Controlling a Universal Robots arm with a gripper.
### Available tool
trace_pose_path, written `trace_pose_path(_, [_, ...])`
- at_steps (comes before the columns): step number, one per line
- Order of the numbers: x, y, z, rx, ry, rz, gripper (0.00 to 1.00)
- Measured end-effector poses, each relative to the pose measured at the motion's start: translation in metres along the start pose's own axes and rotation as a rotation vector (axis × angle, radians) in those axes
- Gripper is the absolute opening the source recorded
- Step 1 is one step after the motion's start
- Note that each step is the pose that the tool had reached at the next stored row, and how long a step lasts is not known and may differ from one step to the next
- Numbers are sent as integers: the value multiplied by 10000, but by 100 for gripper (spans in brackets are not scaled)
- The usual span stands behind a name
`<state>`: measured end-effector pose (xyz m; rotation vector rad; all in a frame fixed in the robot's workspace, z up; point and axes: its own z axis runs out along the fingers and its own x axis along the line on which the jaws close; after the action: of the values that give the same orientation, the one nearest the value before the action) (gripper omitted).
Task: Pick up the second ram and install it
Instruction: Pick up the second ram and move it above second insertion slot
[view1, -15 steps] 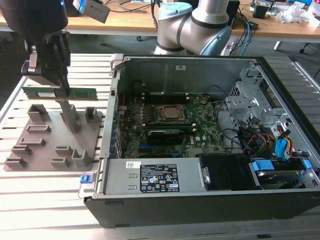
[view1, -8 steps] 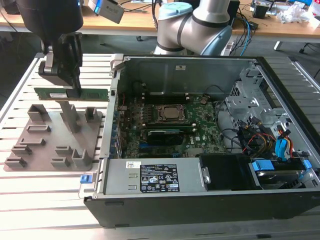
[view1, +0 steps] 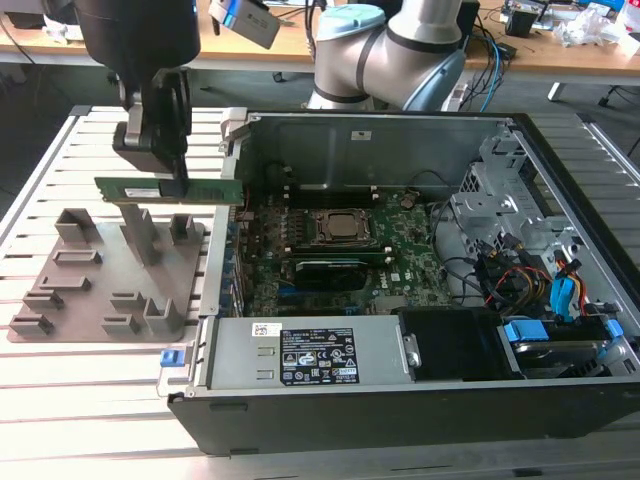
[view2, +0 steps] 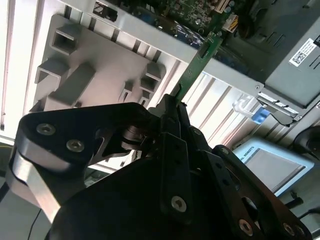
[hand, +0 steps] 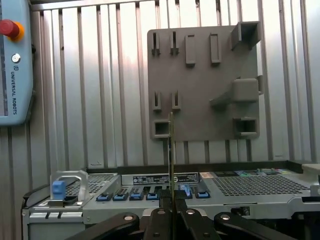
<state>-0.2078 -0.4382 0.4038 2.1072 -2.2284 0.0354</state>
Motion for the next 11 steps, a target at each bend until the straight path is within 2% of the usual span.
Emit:
trace_pose_path(6, [-11, -189, -7, 7, 136, 6, 14])
trace_pose_path(11, [-16, -272, -11, 11, 196, 7, 14])
